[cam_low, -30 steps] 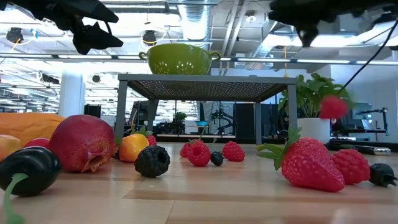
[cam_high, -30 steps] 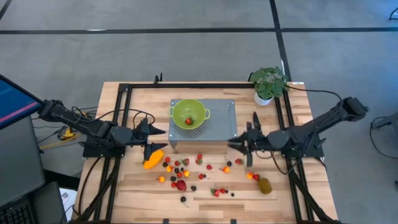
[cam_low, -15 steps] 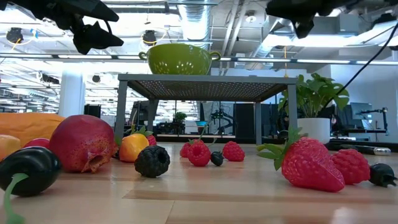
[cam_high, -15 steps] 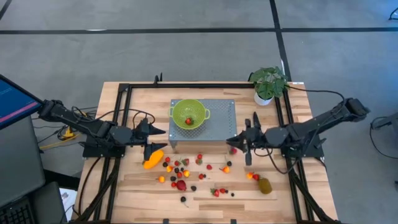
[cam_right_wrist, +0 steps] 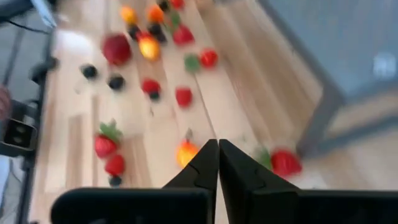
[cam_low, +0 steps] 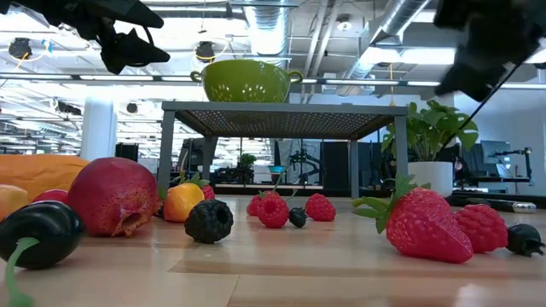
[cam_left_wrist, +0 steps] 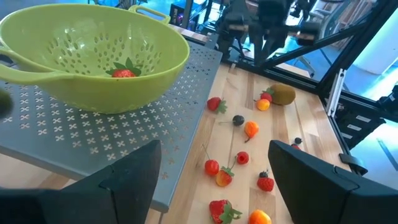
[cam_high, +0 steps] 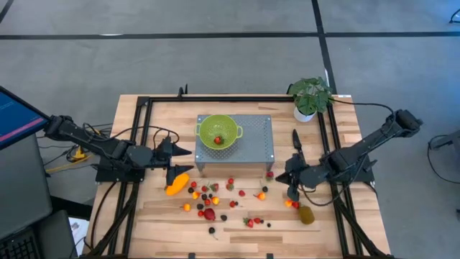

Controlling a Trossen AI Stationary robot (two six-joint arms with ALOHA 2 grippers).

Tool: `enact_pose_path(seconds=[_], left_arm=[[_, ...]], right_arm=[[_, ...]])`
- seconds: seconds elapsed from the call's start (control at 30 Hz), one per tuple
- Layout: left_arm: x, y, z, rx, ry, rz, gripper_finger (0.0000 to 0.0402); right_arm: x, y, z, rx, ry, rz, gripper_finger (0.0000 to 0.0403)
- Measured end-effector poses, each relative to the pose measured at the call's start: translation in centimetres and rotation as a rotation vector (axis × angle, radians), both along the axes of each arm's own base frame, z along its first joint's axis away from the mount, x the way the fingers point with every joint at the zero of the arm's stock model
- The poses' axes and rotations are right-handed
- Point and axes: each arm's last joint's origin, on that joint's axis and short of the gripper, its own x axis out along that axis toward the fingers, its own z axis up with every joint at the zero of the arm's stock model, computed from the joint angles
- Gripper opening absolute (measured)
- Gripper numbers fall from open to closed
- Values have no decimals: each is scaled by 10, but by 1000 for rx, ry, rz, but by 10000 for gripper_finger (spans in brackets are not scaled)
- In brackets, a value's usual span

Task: Pick & Place Fruit
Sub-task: Put the blueberry into the green strainer bowl on the shelf

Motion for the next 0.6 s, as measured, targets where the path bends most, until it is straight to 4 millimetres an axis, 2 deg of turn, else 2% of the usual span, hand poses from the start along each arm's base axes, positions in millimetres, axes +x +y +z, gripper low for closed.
enact_pose_path(seconds=[0.23,0.47,0.6], left_arm=[[0,0,1,-2,-6,0,291],[0,0,2,-6,-17,-1,291],[1,0,2,-7,-20,0,291]], right_arm=[[4,14,-21,0,100,-18,26],[20,25,-57,-120,206,29,60],[32,31,-67,-227,249,107,79]])
